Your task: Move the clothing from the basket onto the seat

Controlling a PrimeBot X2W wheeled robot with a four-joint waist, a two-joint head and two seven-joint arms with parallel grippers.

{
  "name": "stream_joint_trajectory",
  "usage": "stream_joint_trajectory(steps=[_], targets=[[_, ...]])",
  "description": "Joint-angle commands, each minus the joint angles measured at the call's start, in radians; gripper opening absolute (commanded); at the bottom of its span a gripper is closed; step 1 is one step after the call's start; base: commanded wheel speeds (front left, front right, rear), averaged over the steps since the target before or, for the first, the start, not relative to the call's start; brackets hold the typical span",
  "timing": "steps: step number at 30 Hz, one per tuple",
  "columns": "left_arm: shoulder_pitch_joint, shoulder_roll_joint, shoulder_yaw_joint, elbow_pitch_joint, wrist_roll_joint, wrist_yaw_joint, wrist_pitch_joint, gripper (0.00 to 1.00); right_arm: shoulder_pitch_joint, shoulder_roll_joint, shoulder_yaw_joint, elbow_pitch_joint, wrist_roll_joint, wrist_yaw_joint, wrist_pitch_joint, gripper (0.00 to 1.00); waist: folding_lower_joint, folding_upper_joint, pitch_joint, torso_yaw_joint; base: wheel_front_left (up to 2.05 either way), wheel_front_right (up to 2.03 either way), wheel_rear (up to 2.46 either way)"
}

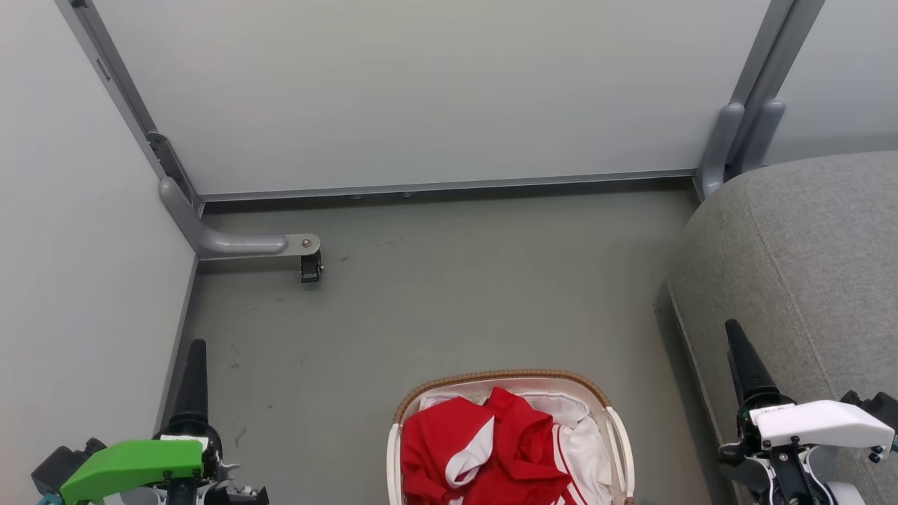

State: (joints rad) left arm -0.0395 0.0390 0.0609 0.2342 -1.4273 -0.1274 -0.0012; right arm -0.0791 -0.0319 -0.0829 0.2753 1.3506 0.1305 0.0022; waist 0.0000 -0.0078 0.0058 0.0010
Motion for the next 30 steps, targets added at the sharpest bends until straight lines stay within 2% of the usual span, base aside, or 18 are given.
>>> stream_joint_trajectory(steps=[1, 9, 22, 25, 30], targets=[[-0.005, 0.006, 0.003, -0.020, 0.034, -0.001, -0.009, 1.00, -0.016, -0.009, -0.005, -0.027, -0.040, 0.001, -0.011, 1.00, 0.0000, 0.0016, 0.000, 0.000, 0.00, 0.00, 0.00], [-0.003, 0.007, 0.005, -0.058, 0.205, -0.001, -0.039, 1.00, -0.011, -0.011, -0.003, -0.059, -0.179, 0.001, -0.042, 1.00, 0.0000, 0.0021, 0.002, 0.001, 0.00, 0.00, 0.00], [0.024, 0.008, -0.051, -0.080, 0.477, 0.042, -0.084, 1.00, -0.001, -0.013, 0.037, -0.065, -0.402, 0.001, -0.087, 1.00, 0.0000, 0.0029, 0.006, 0.002, 0.00, 0.00, 0.00], [0.029, 0.009, -0.061, -0.077, 0.527, 0.050, -0.093, 1.00, 0.003, -0.013, 0.060, -0.077, -0.487, 0.001, -0.096, 1.00, 0.0000, 0.0031, 0.007, 0.001, 0.00, 0.00, 0.00], [0.039, 0.009, -0.076, -0.073, 0.600, 0.058, -0.108, 1.00, 0.008, -0.014, 0.073, -0.074, -0.547, 0.000, -0.111, 1.00, 0.0000, 0.0034, 0.008, 0.001, 0.00, 0.00, 0.00]])
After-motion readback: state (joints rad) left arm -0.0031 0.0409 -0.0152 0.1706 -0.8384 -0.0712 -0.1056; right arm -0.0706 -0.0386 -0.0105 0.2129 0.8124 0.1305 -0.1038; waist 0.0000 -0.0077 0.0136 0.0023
